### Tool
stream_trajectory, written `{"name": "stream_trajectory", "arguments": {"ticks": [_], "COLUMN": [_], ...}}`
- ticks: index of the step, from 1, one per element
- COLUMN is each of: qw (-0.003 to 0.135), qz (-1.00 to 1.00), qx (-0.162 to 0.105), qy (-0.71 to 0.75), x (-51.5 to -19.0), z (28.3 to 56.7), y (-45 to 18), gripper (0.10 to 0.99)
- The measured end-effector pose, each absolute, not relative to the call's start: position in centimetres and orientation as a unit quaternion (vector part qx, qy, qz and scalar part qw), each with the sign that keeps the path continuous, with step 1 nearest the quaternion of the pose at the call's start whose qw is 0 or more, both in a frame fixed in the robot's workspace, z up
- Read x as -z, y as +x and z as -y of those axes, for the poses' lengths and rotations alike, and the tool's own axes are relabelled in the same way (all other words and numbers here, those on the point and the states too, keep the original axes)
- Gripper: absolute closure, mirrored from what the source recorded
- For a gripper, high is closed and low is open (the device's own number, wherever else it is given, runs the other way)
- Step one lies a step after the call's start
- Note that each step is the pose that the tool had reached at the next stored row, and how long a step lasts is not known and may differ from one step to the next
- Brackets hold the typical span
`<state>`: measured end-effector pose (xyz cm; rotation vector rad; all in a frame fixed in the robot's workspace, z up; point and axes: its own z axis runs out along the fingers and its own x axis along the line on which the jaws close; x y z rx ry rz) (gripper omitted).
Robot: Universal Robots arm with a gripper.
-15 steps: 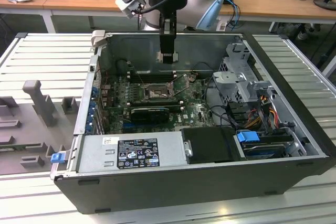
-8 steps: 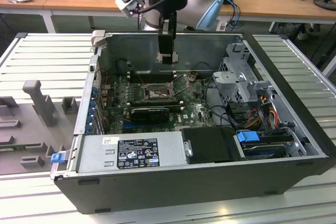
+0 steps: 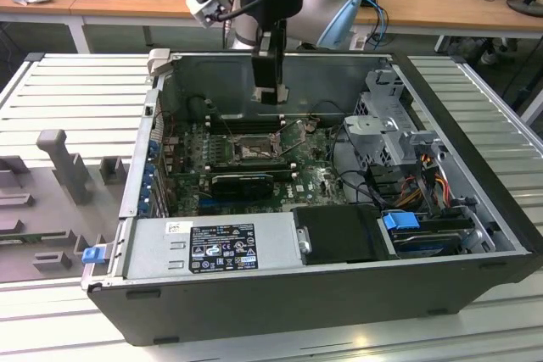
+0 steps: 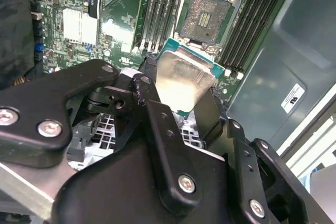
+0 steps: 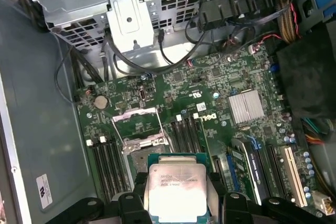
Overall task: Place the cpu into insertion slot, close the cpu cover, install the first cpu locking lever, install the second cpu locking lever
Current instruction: 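Place the cpu into insertion slot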
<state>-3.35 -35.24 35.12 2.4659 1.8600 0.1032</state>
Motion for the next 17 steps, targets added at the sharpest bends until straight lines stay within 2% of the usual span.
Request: {"name": "stream_trajectory", "arguments": {"ticks": [17], "qw": [0.028], "qz": [-0.536], "qx": [-0.031], "qy": [0.843], "x": [-34.89], "z": [35.24], "y": [-3.35], "gripper": [0.557]}}
